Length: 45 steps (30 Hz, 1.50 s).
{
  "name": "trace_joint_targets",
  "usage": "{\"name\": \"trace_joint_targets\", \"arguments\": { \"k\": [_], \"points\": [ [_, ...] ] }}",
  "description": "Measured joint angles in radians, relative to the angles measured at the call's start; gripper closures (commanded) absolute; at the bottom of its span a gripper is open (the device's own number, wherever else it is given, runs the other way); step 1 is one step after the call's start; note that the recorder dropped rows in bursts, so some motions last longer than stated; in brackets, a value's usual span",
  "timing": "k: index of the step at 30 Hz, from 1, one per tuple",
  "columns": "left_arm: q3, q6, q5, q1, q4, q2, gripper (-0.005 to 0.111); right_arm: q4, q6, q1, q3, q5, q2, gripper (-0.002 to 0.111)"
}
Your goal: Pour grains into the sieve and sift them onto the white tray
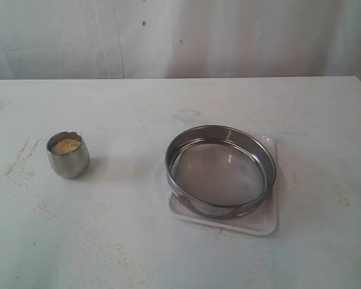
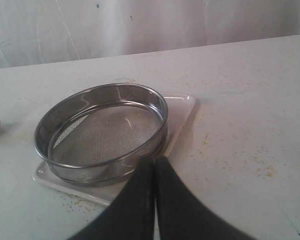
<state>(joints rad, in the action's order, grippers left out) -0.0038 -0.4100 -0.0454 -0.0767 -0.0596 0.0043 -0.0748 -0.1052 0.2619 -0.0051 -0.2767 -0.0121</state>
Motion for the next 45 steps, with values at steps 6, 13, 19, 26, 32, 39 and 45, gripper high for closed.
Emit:
{"name": "trace_joint_targets", "arguments": {
  "k": [6, 13, 19, 26, 32, 39, 45],
  "points": [
    [0.0, -0.038, 0.134, 0.0, 0.023, 0.0, 0.107, 0.0, 0.0, 0.0, 0.0, 0.0, 0.0, 0.108],
    [0.0, -0.138, 0.308, -0.002, 0.217, 0.094, 0.095, 0.0, 0.0, 0.0, 0.0, 0.0, 0.0, 0.108],
    [-0.229, -0.509, 0.449, -0.002, 0.728, 0.359, 0.068, 0.0, 0.0, 0.0, 0.0, 0.0, 0.0, 0.108],
    [-0.435, -0.736, 0.358, -0.002, 1.064, 0.648, 0.046, 0.0, 0.0, 0.0, 0.0, 0.0, 0.0, 0.108],
    [-0.347, -0.645, 0.5, -0.004, 1.056, 0.833, 0.046, 0.0, 0.0, 0.0, 0.0, 0.0, 0.0, 0.108],
    [-0.227, -0.258, 0.609, -0.004, 0.591, 0.961, 0.029, 0.0, 0.0, 0.0, 0.0, 0.0, 0.0, 0.108],
    [-0.204, -0.116, 0.635, -0.004, 0.385, 1.062, 0.024, 0.0, 0.0, 0.0, 0.0, 0.0, 0.0, 0.108]
  ]
}}
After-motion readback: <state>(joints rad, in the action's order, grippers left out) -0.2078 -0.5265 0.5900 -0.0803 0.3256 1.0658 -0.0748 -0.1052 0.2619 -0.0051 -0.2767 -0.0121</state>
